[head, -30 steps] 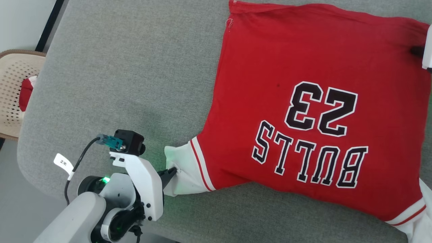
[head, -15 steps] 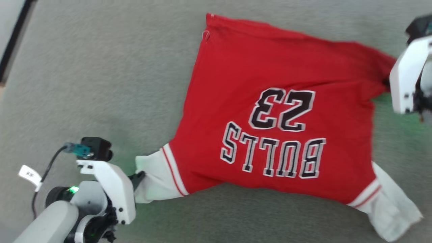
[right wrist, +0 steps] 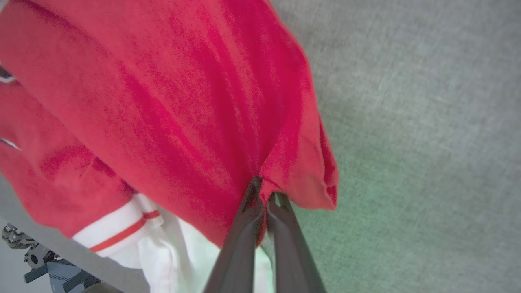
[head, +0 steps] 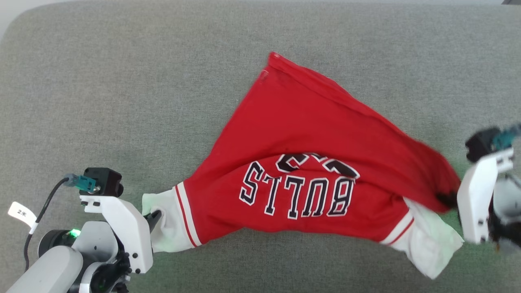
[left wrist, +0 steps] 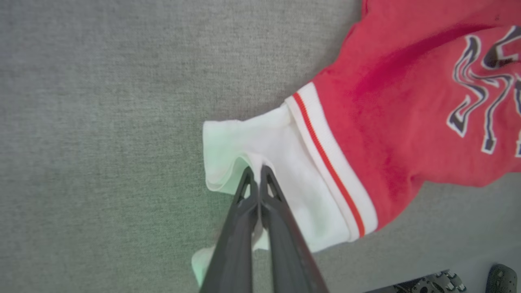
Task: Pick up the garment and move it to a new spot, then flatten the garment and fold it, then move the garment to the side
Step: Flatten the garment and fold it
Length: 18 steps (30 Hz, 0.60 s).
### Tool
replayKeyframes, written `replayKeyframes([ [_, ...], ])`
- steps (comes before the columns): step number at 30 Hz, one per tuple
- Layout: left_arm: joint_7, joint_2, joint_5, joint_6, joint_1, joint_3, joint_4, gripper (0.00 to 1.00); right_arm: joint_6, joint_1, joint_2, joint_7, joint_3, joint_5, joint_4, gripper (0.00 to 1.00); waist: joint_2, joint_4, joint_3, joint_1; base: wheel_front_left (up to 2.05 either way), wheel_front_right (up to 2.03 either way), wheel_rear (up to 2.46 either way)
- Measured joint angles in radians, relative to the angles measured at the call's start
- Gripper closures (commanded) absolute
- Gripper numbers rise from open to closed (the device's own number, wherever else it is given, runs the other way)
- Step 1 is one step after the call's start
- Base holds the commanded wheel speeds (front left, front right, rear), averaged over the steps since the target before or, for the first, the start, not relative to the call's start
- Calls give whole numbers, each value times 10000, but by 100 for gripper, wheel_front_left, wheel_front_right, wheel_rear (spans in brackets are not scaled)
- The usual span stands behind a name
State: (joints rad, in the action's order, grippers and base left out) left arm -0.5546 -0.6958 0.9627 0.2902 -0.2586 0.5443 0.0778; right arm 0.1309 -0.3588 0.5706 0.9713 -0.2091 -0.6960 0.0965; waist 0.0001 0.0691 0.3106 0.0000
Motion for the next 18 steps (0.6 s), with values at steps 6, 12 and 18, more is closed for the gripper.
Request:
replayKeyframes([
  [6, -100, 17, -17, 35, -37, 69, -4, 100, 0, 1844, -943, 228, 1269, 474, -918, 100, 0, 32, -102, 0, 0, 0, 0],
  [12, -79, 79, -44, 2, -47, 130, -79, 100, 0, 2512, -1825, -90, 1987, 1285, -1126, 0, 0, 152, -93, 0, 0, 0, 0],
  [18, 10, 119, -44, -75, -47, 144, -111, 100, 0, 2801, -2159, -75, 2663, 1538, -2322, 0, 0, 288, -108, 0, 0, 0, 0],
])
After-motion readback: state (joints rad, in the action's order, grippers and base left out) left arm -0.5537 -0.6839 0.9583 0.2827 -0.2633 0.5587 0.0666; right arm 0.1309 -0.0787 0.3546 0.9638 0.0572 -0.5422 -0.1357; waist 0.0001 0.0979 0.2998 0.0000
